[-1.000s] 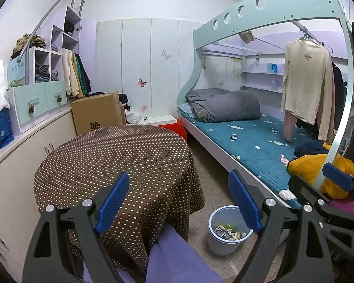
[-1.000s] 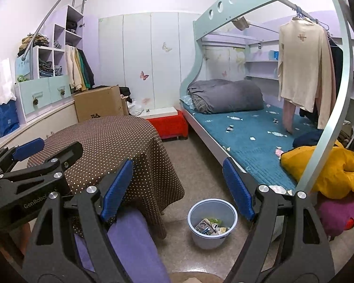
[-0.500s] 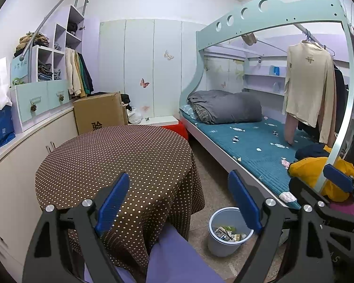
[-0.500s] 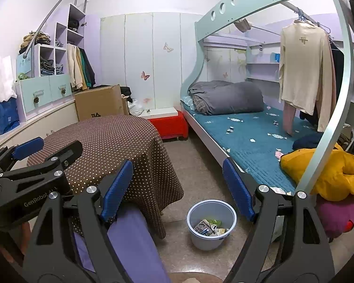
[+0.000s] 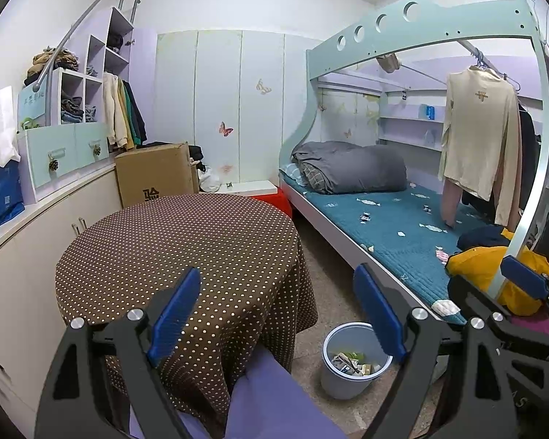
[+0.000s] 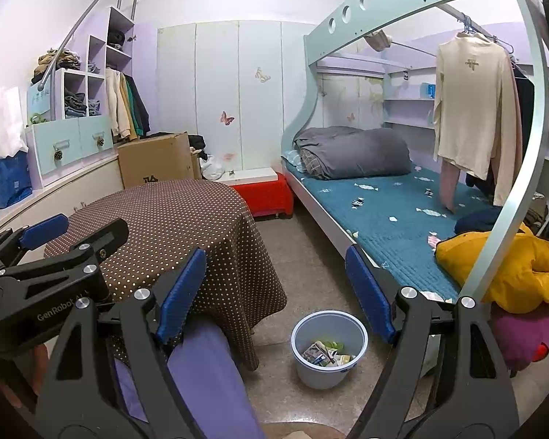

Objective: Collect trash

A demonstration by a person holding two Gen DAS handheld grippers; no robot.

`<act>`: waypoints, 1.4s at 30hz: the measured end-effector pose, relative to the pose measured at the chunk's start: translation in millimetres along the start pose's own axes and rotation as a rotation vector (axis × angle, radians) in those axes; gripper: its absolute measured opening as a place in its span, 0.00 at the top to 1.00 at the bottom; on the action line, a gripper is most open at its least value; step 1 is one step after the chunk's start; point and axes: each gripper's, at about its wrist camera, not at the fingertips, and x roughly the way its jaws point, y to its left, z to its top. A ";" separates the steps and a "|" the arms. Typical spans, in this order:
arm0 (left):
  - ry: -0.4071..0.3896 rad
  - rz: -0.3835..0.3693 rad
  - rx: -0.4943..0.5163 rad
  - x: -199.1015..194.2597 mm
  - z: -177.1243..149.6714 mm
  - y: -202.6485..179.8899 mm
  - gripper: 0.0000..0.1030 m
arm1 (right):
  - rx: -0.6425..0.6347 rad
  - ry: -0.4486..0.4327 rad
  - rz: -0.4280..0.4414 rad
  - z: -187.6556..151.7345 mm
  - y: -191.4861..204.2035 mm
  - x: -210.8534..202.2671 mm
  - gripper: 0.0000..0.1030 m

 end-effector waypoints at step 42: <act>0.007 0.018 0.000 1.0 0.9 1.9 0.18 | 0.002 0.011 0.006 0.1 5.5 1.6 0.24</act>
